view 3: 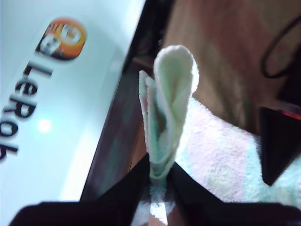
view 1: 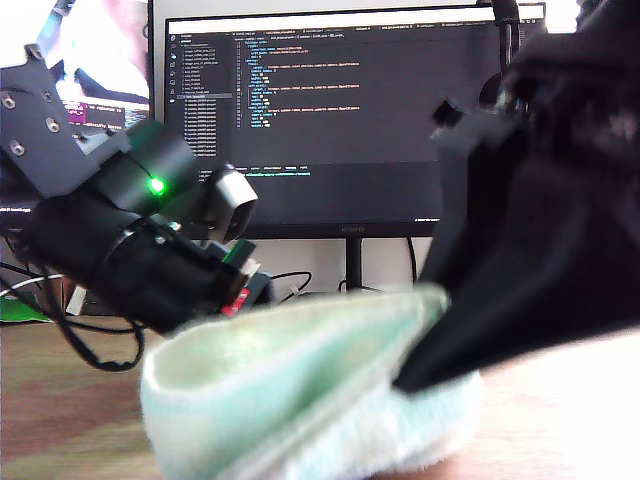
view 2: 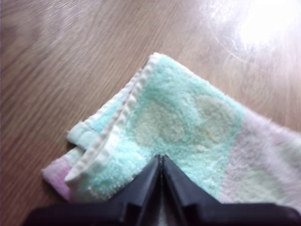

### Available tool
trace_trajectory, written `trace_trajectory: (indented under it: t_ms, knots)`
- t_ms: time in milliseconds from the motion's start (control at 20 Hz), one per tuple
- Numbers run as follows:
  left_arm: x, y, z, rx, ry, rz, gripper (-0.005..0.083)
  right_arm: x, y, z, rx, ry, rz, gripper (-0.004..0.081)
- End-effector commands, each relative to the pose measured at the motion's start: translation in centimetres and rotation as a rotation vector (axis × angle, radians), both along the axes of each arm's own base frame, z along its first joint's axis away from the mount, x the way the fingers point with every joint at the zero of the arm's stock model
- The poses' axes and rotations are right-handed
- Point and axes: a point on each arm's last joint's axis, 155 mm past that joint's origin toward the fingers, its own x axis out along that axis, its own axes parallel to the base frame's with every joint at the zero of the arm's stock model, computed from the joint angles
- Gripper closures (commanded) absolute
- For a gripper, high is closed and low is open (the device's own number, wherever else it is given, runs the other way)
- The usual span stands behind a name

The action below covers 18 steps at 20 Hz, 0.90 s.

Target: Fold the tea towel to a neat square and place it to the right

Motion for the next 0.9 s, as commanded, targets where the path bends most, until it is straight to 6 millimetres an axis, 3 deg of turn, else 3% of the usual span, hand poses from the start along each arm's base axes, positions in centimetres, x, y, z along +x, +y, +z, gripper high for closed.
trace_trajectory:
  t_ms: [0,150,250,500,850]
  knots:
    - [-0.8,0.7,-1.7,0.04,0.048,0.001,0.0795,-0.1,0.7,1.7,0.059,0.025,-0.02,0.0781]
    - [-2.2,1.2,-2.7,0.083,0.106,-0.011,0.0795,0.5,1.3,3.8,0.12,0.061,-0.084,0.0781]
    - [-2.7,1.1,-2.9,0.096,0.117,-0.026,0.0795,1.3,1.1,4.1,0.135,0.089,-0.138,0.0781]
    - [-3.1,1.2,-3.1,0.105,0.107,-0.046,0.0795,4.2,-1.2,2.9,0.123,0.22,-0.372,0.0781]
    - [-3.8,1.1,-3.0,0.097,0.135,-0.067,0.0795,7.0,-1.5,2.7,0.177,0.318,-0.518,0.0781]
